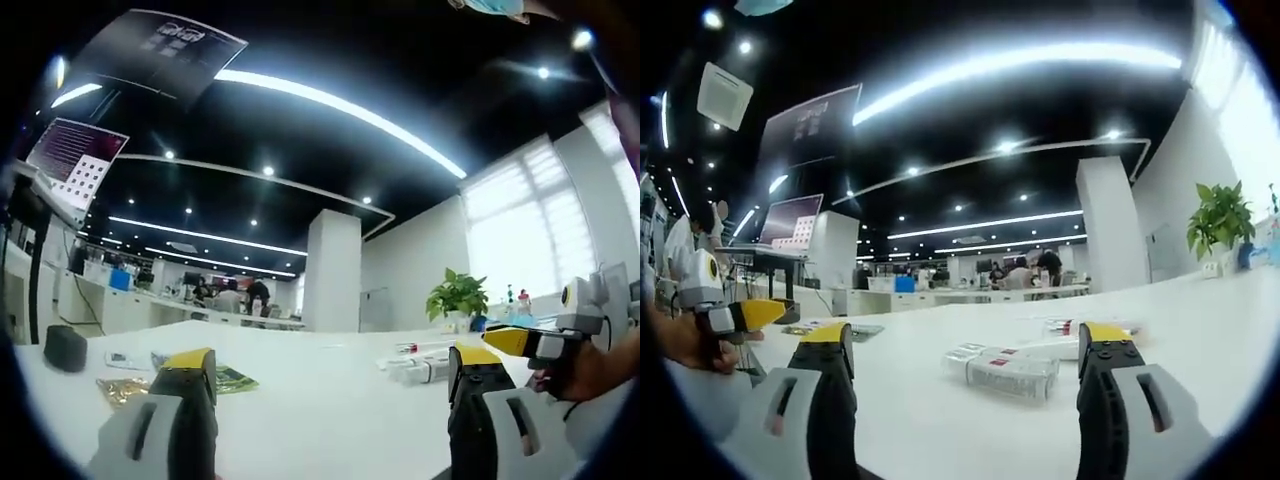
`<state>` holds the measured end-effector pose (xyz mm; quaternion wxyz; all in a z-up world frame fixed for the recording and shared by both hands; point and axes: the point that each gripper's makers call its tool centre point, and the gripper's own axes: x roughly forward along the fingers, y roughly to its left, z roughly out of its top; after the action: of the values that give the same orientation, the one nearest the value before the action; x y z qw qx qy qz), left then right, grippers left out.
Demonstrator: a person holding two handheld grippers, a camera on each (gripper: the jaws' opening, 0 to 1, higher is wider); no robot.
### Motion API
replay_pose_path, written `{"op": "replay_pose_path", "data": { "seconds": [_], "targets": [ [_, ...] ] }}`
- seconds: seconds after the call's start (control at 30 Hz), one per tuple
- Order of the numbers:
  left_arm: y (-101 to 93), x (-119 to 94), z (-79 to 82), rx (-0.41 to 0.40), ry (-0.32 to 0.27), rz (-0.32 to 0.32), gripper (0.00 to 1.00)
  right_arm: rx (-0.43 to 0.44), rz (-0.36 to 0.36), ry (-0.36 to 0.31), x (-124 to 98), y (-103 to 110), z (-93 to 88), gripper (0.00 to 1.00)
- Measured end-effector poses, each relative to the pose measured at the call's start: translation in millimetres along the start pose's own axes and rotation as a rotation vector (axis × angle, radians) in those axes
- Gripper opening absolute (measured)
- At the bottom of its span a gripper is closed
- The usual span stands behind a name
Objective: Arrange the skincare products in the storage area until every visible bottle or jar stands upright without overlapping.
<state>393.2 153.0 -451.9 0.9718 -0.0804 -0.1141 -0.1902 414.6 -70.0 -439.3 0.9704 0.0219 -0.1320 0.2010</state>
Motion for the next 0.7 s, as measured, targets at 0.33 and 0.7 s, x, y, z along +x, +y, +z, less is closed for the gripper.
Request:
{"op": "replay_pose_path", "data": {
  "seconds": [0.33, 0.7],
  "targets": [
    [3.6, -1.4, -0.4, 0.012, 0.006, 0.014, 1.00, 0.000, -0.010, 0.001, -1.0, 0.1, 1.4, 1.00],
    [5.7, -0.8, -2.5, 0.023, 0.013, 0.020, 1.00, -0.018, -0.003, 0.010, -0.7, 3.4, 1.6, 1.00]
  ]
}}
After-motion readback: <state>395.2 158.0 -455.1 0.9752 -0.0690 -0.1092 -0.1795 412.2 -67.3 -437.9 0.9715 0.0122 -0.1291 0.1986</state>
